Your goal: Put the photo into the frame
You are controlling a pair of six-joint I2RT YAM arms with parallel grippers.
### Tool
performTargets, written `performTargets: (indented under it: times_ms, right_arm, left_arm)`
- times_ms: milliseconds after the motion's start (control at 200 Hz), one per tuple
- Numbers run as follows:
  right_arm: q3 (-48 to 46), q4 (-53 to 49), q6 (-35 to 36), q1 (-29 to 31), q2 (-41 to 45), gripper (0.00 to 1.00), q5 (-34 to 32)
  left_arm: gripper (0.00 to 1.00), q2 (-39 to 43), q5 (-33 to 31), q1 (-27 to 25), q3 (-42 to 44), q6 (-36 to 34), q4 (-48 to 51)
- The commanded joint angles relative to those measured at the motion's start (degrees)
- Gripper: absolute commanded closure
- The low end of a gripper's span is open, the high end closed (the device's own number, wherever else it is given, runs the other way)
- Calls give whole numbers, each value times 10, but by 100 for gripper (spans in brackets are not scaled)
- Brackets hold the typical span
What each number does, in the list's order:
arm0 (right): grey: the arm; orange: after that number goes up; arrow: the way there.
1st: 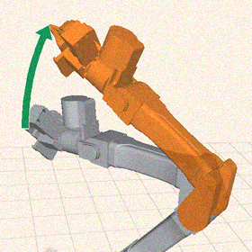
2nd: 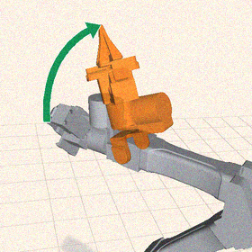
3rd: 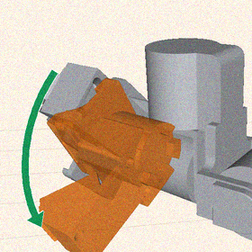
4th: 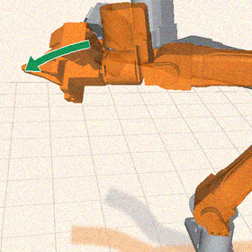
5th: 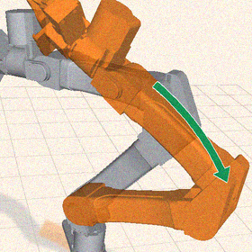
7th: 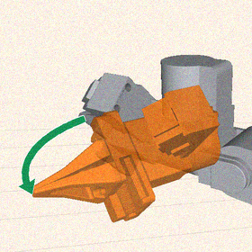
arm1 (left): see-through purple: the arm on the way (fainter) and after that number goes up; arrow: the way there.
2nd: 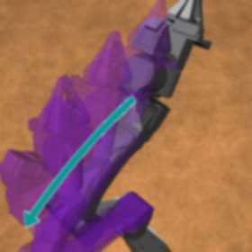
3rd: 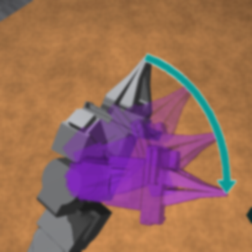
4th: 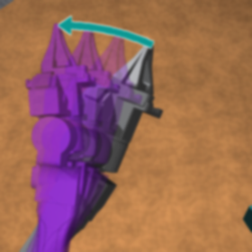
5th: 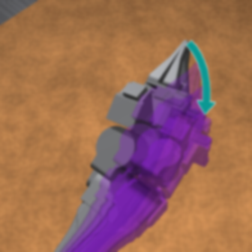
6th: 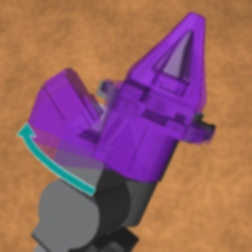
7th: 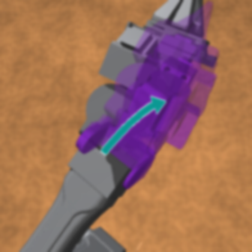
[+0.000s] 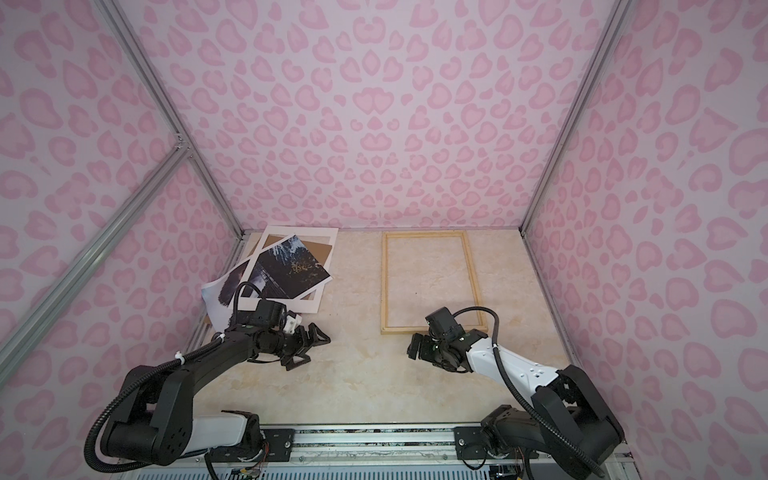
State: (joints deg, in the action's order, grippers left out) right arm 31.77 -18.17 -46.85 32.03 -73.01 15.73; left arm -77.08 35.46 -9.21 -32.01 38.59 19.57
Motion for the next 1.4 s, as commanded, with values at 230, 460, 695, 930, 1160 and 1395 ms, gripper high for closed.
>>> performTargets:
  times_ms: [230,460,695,930,1160,1395]
  right_arm:
    - [-33,110,-43,21,-107,2,75]
    - [-12,116,-32,29,-128,2,87]
    - [-9,130,-33,26,-139,2,100]
    - [-20,146,-31,8,-140,2,118]
    - [-15,153,-26,6,-154,2,128]
    - [-17,157,-25,4,-155,2,132]
  left_arm:
    - [3,-54,13,-30,93,43,-57]
    - [3,-59,65,-37,115,118,-159]
    - [3,-10,96,-21,112,187,-216]
    - [3,62,123,7,155,316,-418]
    - [3,68,135,7,145,345,-508]
    - [4,129,118,8,126,305,-440]
